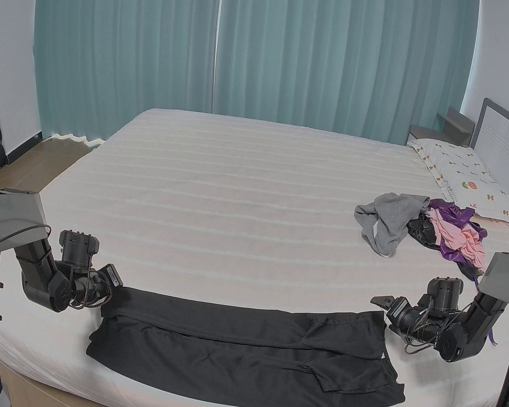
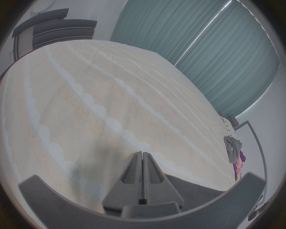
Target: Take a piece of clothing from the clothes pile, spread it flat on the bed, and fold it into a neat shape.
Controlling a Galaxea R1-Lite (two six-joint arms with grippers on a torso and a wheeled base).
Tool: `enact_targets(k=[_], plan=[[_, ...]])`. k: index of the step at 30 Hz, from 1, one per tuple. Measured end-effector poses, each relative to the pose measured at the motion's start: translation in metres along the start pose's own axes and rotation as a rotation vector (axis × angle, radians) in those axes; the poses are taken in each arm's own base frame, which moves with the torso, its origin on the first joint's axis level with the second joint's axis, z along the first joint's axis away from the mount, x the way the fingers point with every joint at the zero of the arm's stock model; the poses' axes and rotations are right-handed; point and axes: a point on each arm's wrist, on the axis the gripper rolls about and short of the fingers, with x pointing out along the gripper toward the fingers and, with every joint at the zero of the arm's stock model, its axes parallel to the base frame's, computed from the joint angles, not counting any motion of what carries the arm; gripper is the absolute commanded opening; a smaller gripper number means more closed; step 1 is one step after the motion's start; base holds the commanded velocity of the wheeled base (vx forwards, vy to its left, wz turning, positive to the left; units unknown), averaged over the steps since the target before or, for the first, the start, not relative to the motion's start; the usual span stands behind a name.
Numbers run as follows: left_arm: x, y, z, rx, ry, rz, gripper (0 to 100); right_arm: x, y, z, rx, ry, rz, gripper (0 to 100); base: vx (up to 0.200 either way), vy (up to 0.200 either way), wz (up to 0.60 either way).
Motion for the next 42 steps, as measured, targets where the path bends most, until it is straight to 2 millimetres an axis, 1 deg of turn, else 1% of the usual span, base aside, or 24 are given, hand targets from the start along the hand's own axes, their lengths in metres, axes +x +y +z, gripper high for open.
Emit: enact_targets(k=[9,16,23,24,31,35,39,42], plan=[[-0.001,0.001,0.002,-0.004,-0.005,0.003,0,0.012,-0.007,0.0,0.001,-0.007,-0.019,0,0.0,0.0,0.0],[-0.001,0.001,0.001,-0.004,-0.002,0.005,0,0.013,-0.014,0.009,0.02,-0.032,-0.03,0,0.0,0.0,0.0],[-0.001,0.002,0.0,-0.003,0.003,0.007,0,0.014,-0.016,0.011,0.024,-0.035,-0.032,0,0.0,0.0,0.0],[-0.001,0.002,0.0,-0.003,0.003,0.007,100,0.014,-0.016,0.011,0.025,-0.035,-0.033,100,0.0,0.0,0.0],[-0.003,0.003,-0.003,-0.006,0.012,0.011,100,0.011,-0.016,0.01,0.031,-0.034,-0.026,100,0.0,0.0,0.0],[-0.005,0.003,-0.001,-0.035,0.006,0.007,100,0.006,-0.015,0.012,0.083,-0.034,-0.018,100,0.0,0.0,0.0],[-0.017,0.007,0.006,-0.077,0.005,-0.006,100,-0.003,-0.016,0.015,0.118,-0.016,0.006,100,0.0,0.0,0.0],[-0.029,0.011,0.008,-0.092,0.009,-0.01,100,-0.01,-0.018,0.016,0.134,0.001,0.018,100,0.0,0.0,0.0]])
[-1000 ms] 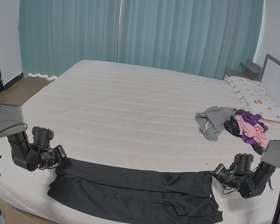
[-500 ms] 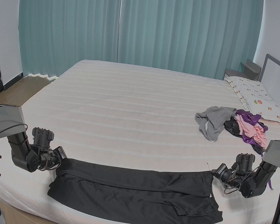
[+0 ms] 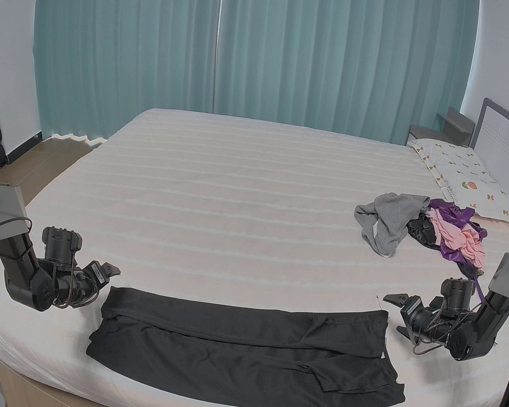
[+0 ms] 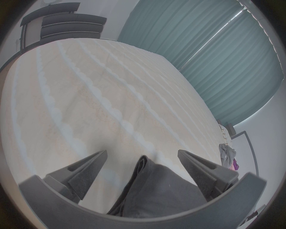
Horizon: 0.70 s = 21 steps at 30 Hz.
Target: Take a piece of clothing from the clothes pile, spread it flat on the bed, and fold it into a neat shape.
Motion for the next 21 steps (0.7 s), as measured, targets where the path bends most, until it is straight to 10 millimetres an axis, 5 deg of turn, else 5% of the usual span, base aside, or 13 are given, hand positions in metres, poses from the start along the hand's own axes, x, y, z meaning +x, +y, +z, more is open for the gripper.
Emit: enact_targets(k=[11,21], plan=[[-0.031,0.011,-0.021,-0.013,0.063,0.019,100,-0.018,-0.003,0.0,0.087,0.024,0.015,100,-0.164,0.0,0.0],[-0.045,0.014,-0.03,0.066,0.087,-0.134,100,-0.021,-0.002,-0.001,0.085,0.021,0.021,100,0.0,0.0,0.0]])
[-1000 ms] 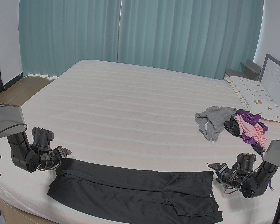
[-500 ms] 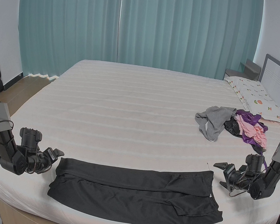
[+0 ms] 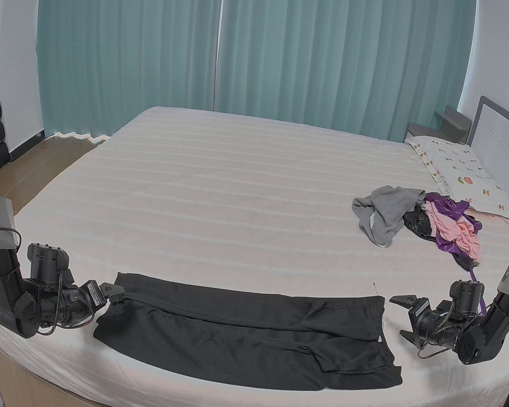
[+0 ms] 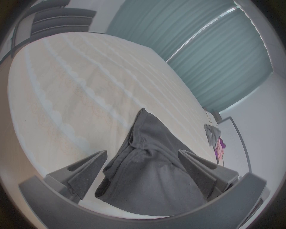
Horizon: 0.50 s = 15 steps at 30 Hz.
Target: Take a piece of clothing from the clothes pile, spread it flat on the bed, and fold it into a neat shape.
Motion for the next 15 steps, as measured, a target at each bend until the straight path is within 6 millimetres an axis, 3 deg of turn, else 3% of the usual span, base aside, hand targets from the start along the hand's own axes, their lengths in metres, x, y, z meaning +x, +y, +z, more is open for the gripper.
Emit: enact_targets(k=[15], plan=[[0.012,0.015,-0.015,0.254,0.039,-0.154,100,0.0,0.0,-0.002,-0.006,0.004,-0.001,100,0.0,0.0,0.0]])
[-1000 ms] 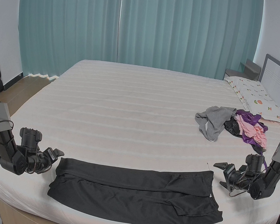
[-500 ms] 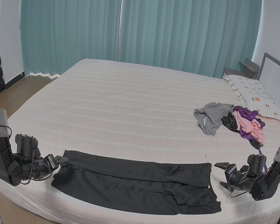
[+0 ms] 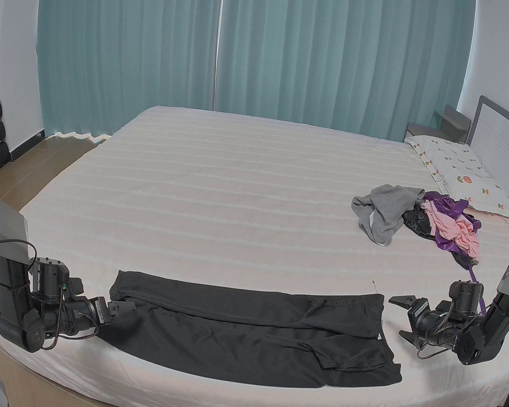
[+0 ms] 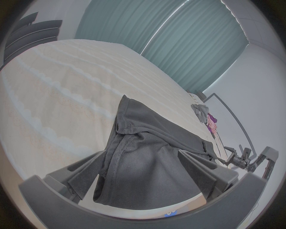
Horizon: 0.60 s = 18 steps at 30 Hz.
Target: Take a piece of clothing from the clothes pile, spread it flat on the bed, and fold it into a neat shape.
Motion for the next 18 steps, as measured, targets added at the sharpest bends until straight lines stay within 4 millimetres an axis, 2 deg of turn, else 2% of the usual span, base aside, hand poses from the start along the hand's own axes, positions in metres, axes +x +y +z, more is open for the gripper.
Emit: enact_targets(k=[5,6,18], plan=[[0.001,0.007,-0.006,0.016,0.021,0.007,100,0.0,0.0,0.0,-0.001,0.0,0.0,100,0.0,0.0,0.0],[0.001,0.008,-0.006,0.015,0.021,0.012,0,0.0,0.0,0.0,-0.001,0.0,0.0,100,0.0,0.0,0.0],[-0.004,0.021,-0.007,-0.003,0.011,0.046,0,0.0,0.0,0.0,-0.001,0.0,0.0,100,0.0,0.0,0.0]])
